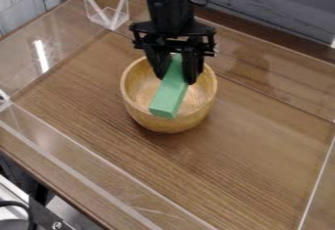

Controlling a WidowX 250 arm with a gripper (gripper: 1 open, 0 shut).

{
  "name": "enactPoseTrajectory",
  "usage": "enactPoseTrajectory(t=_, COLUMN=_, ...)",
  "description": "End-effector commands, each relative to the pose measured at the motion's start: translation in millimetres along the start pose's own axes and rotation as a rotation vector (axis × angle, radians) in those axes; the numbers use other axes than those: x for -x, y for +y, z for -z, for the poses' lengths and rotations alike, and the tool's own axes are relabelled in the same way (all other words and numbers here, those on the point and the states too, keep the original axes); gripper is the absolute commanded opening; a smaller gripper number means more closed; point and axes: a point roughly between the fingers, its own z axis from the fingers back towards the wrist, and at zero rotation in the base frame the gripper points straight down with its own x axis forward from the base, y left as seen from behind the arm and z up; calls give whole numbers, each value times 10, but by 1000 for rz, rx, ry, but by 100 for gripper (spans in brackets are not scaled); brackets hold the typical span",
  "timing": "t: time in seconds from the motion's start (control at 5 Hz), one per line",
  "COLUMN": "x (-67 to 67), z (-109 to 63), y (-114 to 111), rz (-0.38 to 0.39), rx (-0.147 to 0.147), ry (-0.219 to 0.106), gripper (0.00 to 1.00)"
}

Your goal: Put the green block in the brown bowl

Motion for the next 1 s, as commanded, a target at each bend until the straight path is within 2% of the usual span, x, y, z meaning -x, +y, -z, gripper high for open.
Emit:
enactPoseTrajectory(t=0.0, x=-51, z=-78, y=9, rz=9, rx=3, ry=-34, gripper=0)
enactPoseTrajectory(t=0.4, x=-60, z=-63, y=15, rz=9, rx=11, ry=-31, gripper=0)
enactPoseTrajectory(t=0.6, x=-65, z=-57, y=16, rz=9, rx=15, ry=-30, gripper=100)
enactPoseTrajectory(t=0.8, x=-65, z=-89, y=25, rz=8, rx=23, ry=-26, gripper=100)
